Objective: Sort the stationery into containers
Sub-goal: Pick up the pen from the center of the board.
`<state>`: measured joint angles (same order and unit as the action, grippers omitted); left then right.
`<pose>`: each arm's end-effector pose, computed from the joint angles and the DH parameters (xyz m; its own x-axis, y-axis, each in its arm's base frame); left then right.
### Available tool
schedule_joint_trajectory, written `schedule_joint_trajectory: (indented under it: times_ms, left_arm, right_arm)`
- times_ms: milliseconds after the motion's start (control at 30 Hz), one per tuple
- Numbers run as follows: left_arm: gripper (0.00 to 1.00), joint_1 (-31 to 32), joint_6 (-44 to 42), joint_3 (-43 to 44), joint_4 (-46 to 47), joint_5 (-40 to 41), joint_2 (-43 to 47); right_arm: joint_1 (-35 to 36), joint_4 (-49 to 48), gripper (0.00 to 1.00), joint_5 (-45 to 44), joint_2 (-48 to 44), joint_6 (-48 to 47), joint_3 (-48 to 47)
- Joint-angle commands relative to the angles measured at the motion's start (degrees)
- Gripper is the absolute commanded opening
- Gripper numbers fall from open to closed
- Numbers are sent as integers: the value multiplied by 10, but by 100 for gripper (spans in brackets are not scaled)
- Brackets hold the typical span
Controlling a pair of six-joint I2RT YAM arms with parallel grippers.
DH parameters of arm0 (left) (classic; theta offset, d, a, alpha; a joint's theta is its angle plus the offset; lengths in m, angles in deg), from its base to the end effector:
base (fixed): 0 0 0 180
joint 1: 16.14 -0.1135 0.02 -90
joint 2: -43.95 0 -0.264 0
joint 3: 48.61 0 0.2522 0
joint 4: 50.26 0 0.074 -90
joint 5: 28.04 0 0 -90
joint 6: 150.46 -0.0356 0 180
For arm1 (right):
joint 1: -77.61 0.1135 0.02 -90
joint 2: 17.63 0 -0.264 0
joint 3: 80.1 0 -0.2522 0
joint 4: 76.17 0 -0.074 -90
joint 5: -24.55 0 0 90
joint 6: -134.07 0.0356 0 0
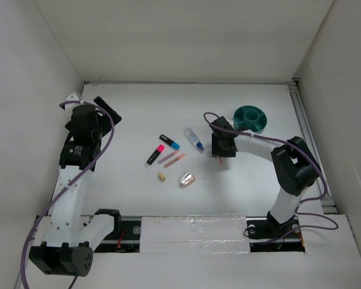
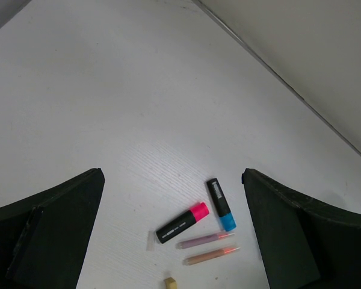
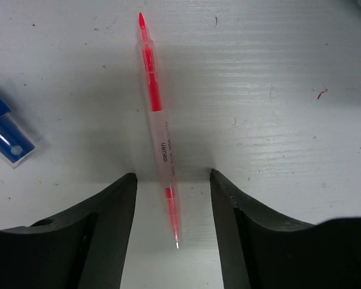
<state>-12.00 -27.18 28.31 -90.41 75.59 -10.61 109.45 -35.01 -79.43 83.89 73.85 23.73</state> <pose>0.2036 -0.0063 0.3914 -0.1705 -0.5223 -0.8355 -0.2957 0.8360 -0.4623 0.2967 0.1741 0.1647 -0.8899 0.0147 -0.4560 0.0137 0.9999 0.0057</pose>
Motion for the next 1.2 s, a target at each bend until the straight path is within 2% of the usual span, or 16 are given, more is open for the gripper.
schedule_joint_trajectory:
  times_ms: [0, 67, 233, 333, 367, 433, 600, 700, 833, 867, 1000, 1167]
  left_arm:
    - [100, 3, -8, 18, 15, -2, 8]
    - [100, 3, -8, 18, 15, -2, 8]
    - [100, 3, -8, 18, 15, -7, 8]
    - [100, 3, -8, 18, 15, -7, 8]
    - [100, 3, -8, 18, 15, -7, 8]
    - [100, 3, -8, 18, 15, -7, 8]
    - [100, 8, -8, 18, 15, 4, 8]
    - [100, 8, -3, 18, 10, 4, 13]
    - [100, 8, 42, -19, -13, -39, 13]
    - [100, 8, 56, -51, -13, -48, 13]
    - [100, 18, 125, -126, -30, -61, 8]
    - [100, 18, 148, -168, -31, -72, 19]
  right_arm:
    - [-8, -11, 56, 23, 23, -2, 16]
    - [-8, -11, 49, 23, 28, -2, 16]
    - [-8, -11, 43, 28, 33, -8, 16]
    - [-8, -6, 28, 34, 45, -19, 10]
    - [-8, -6, 11, 34, 45, -19, 10]
    - [-8, -6, 0, 34, 50, -19, 4]
    - [-8, -6, 0, 34, 34, -25, 4]
    - [-3, -16, 0, 34, -16, -25, 11]
    - [19, -9, 0, 23, -80, -20, 5]
    - [30, -9, 0, 16, -89, -20, -1]
    - [50, 27, 0, -7, -94, -20, -52]
    - [74, 27, 0, -12, -105, -25, -66]
